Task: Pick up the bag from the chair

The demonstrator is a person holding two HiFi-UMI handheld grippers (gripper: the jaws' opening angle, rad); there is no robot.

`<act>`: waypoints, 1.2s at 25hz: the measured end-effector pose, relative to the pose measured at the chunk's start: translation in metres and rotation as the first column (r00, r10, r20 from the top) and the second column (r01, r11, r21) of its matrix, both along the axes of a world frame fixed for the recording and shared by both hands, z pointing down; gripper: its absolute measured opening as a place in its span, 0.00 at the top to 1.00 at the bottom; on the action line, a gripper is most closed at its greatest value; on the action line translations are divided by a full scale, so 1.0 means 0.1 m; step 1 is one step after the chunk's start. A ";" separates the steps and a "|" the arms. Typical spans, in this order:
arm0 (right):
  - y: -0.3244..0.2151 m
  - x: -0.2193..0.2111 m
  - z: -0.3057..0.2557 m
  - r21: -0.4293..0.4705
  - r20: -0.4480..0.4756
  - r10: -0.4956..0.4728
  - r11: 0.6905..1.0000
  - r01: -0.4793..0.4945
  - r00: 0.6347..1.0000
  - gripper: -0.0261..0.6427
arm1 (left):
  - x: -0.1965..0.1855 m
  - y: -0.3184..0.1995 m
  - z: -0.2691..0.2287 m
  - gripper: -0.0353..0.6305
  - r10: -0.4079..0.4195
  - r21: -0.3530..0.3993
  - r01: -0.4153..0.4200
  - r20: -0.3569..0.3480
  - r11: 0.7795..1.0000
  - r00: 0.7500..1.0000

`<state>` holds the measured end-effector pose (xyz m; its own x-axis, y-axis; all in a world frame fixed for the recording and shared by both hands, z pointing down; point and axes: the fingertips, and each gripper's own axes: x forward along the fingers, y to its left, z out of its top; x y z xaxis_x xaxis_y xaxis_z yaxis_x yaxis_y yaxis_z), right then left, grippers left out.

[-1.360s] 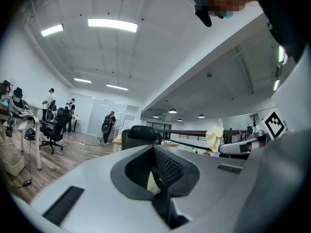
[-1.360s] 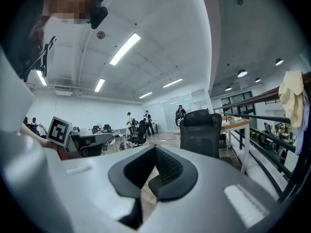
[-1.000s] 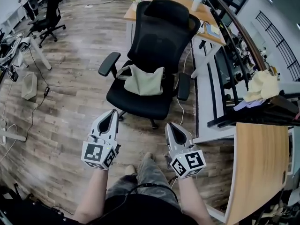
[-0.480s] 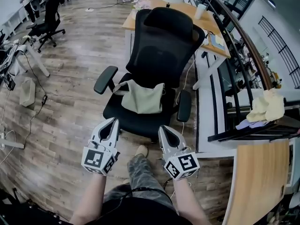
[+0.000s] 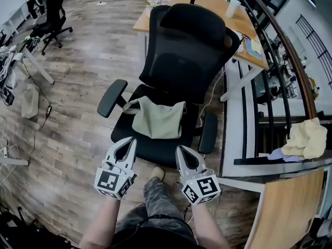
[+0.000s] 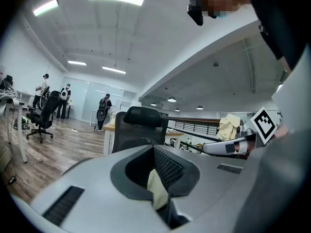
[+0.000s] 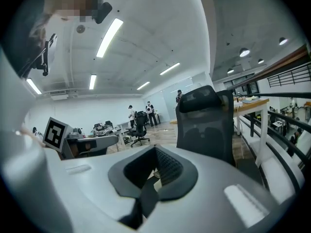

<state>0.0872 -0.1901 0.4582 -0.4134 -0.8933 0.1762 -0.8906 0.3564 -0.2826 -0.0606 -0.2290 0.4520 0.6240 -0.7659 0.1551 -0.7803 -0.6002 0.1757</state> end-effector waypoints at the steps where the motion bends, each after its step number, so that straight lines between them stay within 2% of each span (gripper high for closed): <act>1: -0.07 0.02 0.05 -0.008 0.006 0.000 1.000 0.000 1.000 0.95 | 0.03 -0.07 0.05 0.95 -0.001 -0.010 0.001 -0.002 1.000 1.000; 8: -0.51 0.21 0.40 -0.067 0.041 0.009 0.998 -0.006 0.999 0.95 | 0.25 -0.50 0.36 0.95 -0.016 -0.087 0.015 -0.002 0.996 1.000; 14: -0.83 0.32 0.75 -0.132 0.020 0.007 0.991 -0.004 1.000 0.95 | 0.37 -0.77 0.60 0.95 -0.016 -0.127 0.016 0.001 0.992 1.000; 20: -1.11 0.47 1.13 -0.195 0.009 0.064 0.979 -0.061 0.998 0.95 | 0.38 -0.99 0.97 0.95 -0.008 -0.176 0.009 0.007 0.984 1.000; 21: -1.17 0.49 1.19 -0.207 0.014 0.073 0.976 -0.068 0.997 0.88 | 0.38 -1.03 1.02 0.95 -0.003 -0.183 0.004 0.007 0.983 1.000; 25: -1.40 0.60 1.42 -0.251 0.013 0.130 0.960 -0.122 0.991 0.87 | 0.37 -1.20 1.31 0.95 0.004 -0.208 -0.003 0.006 0.978 1.000; 30: -1.69 0.83 1.77 -0.323 -0.005 0.216 0.924 -0.206 0.976 0.76 | 0.48 -1.40 1.56 0.95 0.035 -0.240 -0.035 -0.005 0.970 0.999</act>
